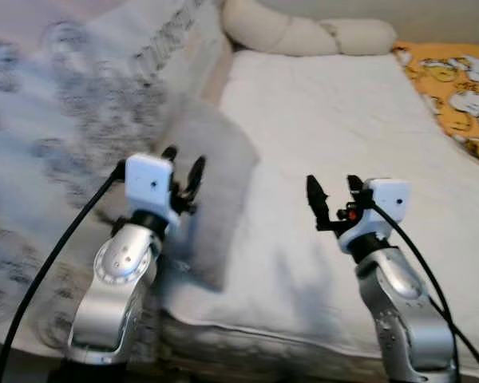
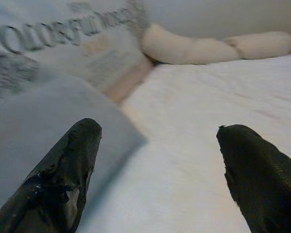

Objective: Clean up the room

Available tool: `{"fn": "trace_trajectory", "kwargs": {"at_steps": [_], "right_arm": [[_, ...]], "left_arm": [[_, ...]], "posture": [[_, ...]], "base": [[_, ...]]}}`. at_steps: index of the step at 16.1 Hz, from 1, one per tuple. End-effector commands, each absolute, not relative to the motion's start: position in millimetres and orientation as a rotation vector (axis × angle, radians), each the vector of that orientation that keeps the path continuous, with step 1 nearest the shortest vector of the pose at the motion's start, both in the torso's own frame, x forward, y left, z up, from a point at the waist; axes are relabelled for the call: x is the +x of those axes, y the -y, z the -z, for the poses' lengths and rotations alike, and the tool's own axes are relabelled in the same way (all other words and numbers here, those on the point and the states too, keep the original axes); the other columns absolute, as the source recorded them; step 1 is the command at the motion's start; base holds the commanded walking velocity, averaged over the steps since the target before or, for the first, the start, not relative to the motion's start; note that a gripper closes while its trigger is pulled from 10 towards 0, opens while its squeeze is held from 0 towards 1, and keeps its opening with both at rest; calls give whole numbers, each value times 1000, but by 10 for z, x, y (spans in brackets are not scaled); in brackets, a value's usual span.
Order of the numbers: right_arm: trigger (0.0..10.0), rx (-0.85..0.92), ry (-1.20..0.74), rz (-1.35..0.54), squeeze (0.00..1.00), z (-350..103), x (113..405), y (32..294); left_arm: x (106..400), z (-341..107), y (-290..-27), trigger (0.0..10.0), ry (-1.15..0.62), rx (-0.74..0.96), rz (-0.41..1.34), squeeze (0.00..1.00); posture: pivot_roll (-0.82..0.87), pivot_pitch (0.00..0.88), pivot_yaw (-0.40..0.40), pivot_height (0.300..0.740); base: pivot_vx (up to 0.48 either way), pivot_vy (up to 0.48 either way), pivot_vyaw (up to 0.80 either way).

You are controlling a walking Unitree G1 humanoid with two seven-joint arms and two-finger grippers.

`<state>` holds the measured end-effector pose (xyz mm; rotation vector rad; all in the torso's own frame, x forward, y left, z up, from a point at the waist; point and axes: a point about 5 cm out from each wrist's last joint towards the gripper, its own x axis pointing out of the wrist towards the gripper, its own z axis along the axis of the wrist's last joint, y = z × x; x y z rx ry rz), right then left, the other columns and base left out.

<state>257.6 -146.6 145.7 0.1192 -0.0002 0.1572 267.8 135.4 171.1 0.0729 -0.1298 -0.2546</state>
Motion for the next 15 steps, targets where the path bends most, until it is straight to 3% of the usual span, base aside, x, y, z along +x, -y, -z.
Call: {"fn": "trace_trajectory", "kwargs": {"at_steps": [1, 11, 15], "right_arm": [[10000, 20, 21, -122, 0, -1494, 2571, 1512], [10000, 142, -85, -50, 0, -1376, 2529, 1678], [10000, 106, -106, -13, 0, -1345, 2504, 1753]], "left_arm": [[2640, -1629, -1390, 10000, 86, 76, 239, 0], [2497, -1452, -1499, 10000, 14, 81, 179, 0], [2476, -1412, -1495, 10000, -4, 79, 171, 0]], "posture": [[-25, 0, 12, 740], [-36, 0, -4, 740], [-44, 0, 2, 740]], "base": [[0, -465, 0], [0, -463, 0], [0, -460, 0]]}}
